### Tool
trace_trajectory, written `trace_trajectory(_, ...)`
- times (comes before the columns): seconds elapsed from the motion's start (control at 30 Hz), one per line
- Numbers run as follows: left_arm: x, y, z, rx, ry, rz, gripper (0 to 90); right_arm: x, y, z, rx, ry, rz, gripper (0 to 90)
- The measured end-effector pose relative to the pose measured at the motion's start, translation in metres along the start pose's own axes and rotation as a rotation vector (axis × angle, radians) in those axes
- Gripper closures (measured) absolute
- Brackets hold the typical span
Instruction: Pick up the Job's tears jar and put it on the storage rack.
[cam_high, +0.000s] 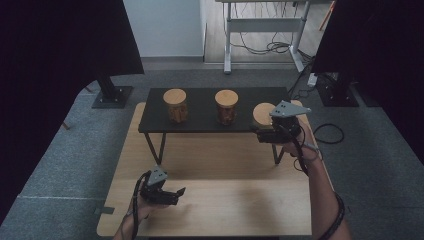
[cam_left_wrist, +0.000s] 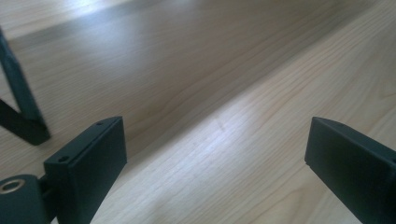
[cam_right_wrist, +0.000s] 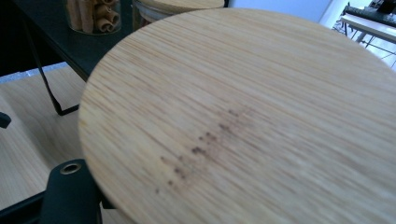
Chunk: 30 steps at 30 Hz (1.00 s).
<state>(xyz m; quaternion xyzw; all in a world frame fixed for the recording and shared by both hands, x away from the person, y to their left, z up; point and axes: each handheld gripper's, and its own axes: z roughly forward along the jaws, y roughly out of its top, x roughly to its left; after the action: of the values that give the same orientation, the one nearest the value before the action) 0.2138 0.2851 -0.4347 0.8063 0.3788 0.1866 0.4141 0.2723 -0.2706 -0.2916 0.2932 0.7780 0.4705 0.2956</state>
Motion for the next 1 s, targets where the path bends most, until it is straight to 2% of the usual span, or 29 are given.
trace_trajectory(0.27,-0.001,0.001,0.002,0.008,0.007,0.004,5.2,-0.010,-0.006,0.002,-0.018,0.008,0.016,24.4)
trace_trajectory(1.0,0.002,-0.001,0.002,0.018,0.038,-0.015,5.2,-0.034,0.002,0.020,-0.009,-0.001,0.041,24.4)
